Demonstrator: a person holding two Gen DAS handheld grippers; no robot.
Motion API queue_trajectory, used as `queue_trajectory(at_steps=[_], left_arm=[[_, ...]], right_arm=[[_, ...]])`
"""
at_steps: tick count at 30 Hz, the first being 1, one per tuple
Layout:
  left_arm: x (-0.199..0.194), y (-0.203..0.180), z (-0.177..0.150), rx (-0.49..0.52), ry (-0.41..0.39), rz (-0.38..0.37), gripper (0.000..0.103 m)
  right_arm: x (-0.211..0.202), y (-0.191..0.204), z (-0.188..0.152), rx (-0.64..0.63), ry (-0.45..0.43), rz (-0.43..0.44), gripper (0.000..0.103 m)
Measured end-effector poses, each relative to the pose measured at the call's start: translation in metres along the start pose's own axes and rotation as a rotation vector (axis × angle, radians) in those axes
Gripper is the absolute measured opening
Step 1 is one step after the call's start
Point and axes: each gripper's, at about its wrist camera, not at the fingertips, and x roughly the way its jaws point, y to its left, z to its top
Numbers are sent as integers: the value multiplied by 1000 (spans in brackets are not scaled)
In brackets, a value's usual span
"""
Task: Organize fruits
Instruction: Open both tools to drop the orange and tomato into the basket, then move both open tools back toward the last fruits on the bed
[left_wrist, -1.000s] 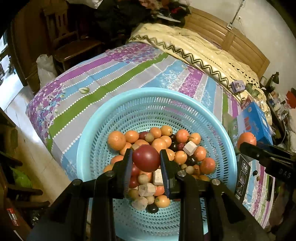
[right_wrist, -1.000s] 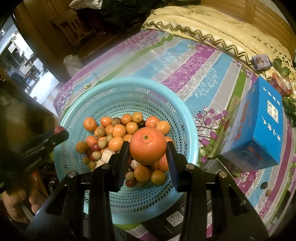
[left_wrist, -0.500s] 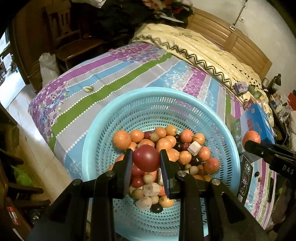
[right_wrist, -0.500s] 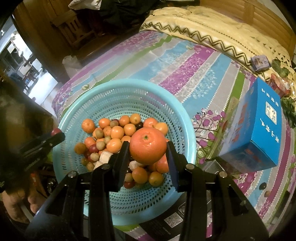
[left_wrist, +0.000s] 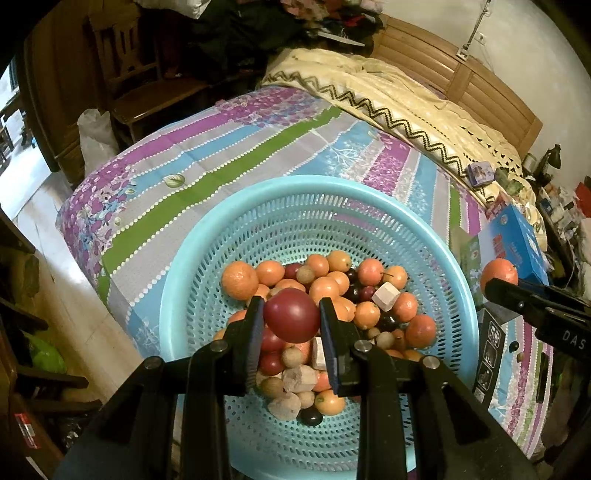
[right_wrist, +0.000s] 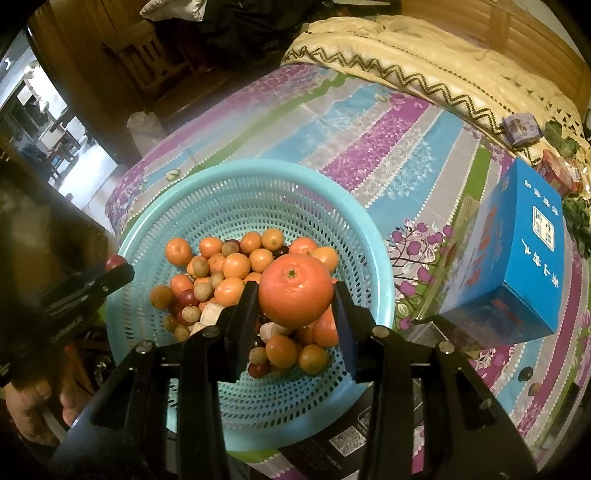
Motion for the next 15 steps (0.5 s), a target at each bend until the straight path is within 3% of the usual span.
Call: queue_trajectory(at_steps=[1, 3, 15], left_arm=[[0, 0, 0, 0, 1, 1, 31], [-2, -1, 0, 3, -8, 4, 43], [-13, -16, -6, 19, -20, -2, 44]], right_arm=[[-1, 0, -1, -2, -2, 2, 49], [-5, 1, -2, -4, -17, 1, 57], [-23, -1, -9, 7, -67, 13, 57]])
